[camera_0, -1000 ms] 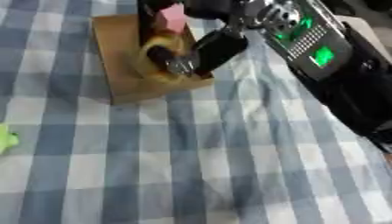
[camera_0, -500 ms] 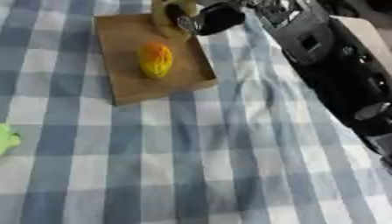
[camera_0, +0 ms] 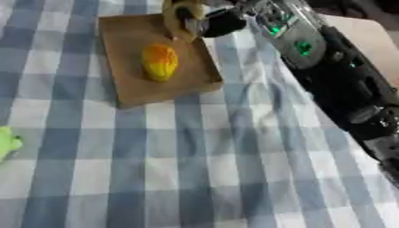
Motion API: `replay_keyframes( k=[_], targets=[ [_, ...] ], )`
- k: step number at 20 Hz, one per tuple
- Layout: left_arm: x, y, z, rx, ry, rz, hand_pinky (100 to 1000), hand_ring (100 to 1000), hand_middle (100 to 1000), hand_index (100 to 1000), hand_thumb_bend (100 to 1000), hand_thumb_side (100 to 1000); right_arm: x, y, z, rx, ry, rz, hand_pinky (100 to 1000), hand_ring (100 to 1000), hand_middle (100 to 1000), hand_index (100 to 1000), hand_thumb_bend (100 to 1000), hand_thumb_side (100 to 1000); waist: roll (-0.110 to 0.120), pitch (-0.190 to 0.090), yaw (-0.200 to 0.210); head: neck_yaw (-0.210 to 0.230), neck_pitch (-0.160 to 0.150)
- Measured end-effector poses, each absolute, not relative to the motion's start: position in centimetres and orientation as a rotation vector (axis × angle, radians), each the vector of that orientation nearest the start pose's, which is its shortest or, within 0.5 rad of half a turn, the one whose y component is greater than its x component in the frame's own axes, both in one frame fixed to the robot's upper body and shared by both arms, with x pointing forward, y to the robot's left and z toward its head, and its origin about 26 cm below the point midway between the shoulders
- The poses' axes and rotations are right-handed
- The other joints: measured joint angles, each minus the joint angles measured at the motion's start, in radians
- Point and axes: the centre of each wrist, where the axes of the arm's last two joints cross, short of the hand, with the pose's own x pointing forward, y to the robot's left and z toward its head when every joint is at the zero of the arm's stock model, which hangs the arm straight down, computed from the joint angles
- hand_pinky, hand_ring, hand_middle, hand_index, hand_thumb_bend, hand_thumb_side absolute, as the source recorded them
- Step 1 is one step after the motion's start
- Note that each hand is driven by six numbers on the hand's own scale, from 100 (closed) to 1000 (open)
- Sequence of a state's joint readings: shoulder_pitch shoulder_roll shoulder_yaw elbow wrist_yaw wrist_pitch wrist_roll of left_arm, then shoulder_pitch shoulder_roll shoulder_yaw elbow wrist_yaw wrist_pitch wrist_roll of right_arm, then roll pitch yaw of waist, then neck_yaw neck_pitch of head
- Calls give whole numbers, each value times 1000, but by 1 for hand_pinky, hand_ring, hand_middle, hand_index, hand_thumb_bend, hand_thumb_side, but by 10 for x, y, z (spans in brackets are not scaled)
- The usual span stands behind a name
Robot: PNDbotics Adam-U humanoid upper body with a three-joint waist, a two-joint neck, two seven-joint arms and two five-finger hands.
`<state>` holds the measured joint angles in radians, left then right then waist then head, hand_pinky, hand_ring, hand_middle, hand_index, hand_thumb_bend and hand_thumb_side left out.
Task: Pick up objects on the table and place them in the box.
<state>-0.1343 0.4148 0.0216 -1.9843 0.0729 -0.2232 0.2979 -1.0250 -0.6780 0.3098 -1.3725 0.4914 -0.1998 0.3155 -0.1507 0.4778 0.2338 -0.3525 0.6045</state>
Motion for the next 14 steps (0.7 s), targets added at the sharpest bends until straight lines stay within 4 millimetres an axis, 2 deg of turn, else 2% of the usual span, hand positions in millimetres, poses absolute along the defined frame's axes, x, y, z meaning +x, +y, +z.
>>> replay_keyframes(
  k=[1,2,3,4,6,7,14],
  targets=[
    [282,296,162,309,-2362,-64,912,712,828,879,100,675,421,-249,329,1197,2656,-2135,788,790,692,716,100,209,0,0,0,0,0],
    [282,296,162,309,-2363,-65,912,712,828,879,100,675,422,-249,326,1193,2627,-2172,803,837,764,769,100,225,0,0,0,0,0],
    [282,296,162,308,-2363,-65,912,712,828,879,100,675,423,-249,324,1194,2597,-2208,803,837,764,769,100,225,0,0,0,0,0],
    [282,296,163,308,-2364,-66,912,712,828,879,100,675,424,-249,322,1198,2564,-2246,816,869,807,806,100,234,0,0,0,0,0],
    [282,296,163,307,-2364,-67,912,712,828,879,100,675,426,-251,320,1222,2503,-2314,818,872,810,809,100,235,0,0,-1,0,0],
    [282,296,163,307,-2364,-67,912,712,828,879,100,675,427,-251,319,1234,2473,-2346,832,909,854,848,100,246,0,0,-1,0,0],
    [282,296,163,307,-2364,-68,912,713,829,879,100,674,430,-257,321,1298,2313,-2515,849,941,899,902,100,247,0,0,-3,1,0]
  ],
)
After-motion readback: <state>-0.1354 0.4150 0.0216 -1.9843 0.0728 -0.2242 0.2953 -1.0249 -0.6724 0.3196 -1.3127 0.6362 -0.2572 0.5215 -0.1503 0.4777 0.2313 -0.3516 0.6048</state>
